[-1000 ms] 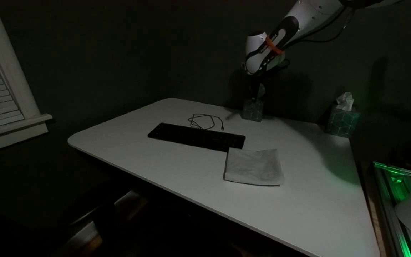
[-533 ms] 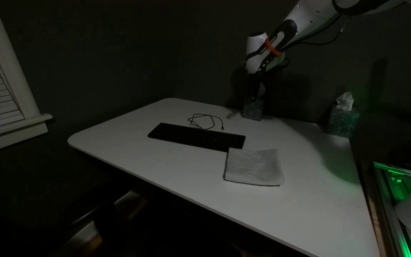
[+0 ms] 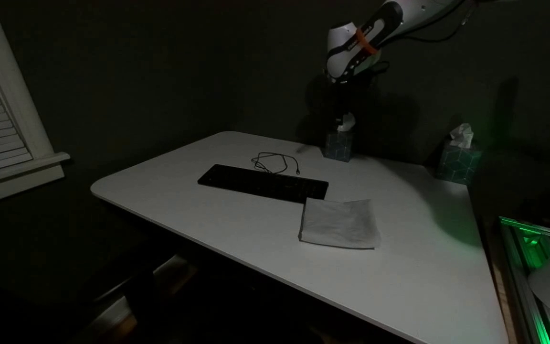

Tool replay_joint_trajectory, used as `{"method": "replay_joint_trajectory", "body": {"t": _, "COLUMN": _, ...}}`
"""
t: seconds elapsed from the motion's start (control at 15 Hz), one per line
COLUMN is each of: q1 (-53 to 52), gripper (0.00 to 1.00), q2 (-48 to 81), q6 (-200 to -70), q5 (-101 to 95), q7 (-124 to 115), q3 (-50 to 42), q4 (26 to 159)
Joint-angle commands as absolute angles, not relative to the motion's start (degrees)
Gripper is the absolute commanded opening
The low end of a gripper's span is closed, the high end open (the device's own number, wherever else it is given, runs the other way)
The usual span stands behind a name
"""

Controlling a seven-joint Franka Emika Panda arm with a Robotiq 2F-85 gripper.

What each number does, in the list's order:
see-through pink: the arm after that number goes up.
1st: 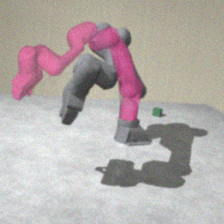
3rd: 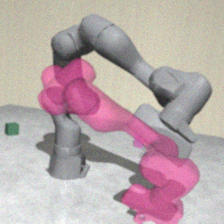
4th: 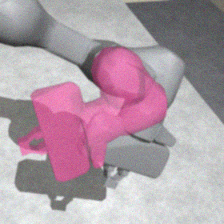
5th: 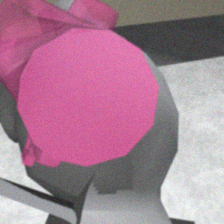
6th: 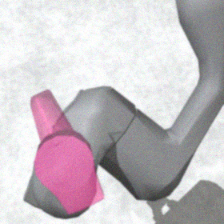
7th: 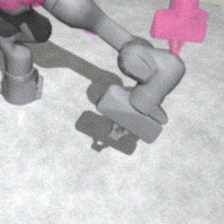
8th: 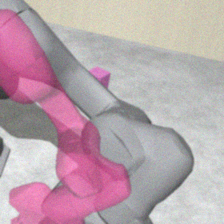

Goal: Shift the tissue box to the right

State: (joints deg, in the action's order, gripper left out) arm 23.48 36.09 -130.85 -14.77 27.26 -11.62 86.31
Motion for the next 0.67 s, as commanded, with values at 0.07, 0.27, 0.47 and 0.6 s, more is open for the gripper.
{"method": "replay_joint_trajectory", "body": {"t": 0.07, "q1": 19.9, "gripper": 1.00, "q2": 25.0, "q6": -115.9, "q5": -14.1, "q7": 21.8, "q3": -12.1, "q4": 93.5}}
{"method": "replay_joint_trajectory", "body": {"t": 0.27, "q1": 18.9, "gripper": 1.00, "q2": 17.1, "q6": -108.9, "q5": -8.6, "q7": 15.9, "q3": -10.8, "q4": 98.7}}
{"method": "replay_joint_trajectory", "body": {"t": 0.47, "q1": 16.8, "gripper": 1.00, "q2": 8.7, "q6": -104.7, "q5": -2.5, "q7": 10.5, "q3": -9.9, "q4": 105.9}}
{"method": "replay_joint_trajectory", "body": {"t": 0.6, "q1": 14.9, "gripper": 1.00, "q2": 3.8, "q6": -104.2, "q5": 3.0, "q7": 6.7, "q3": -9.0, "q4": 110.1}}
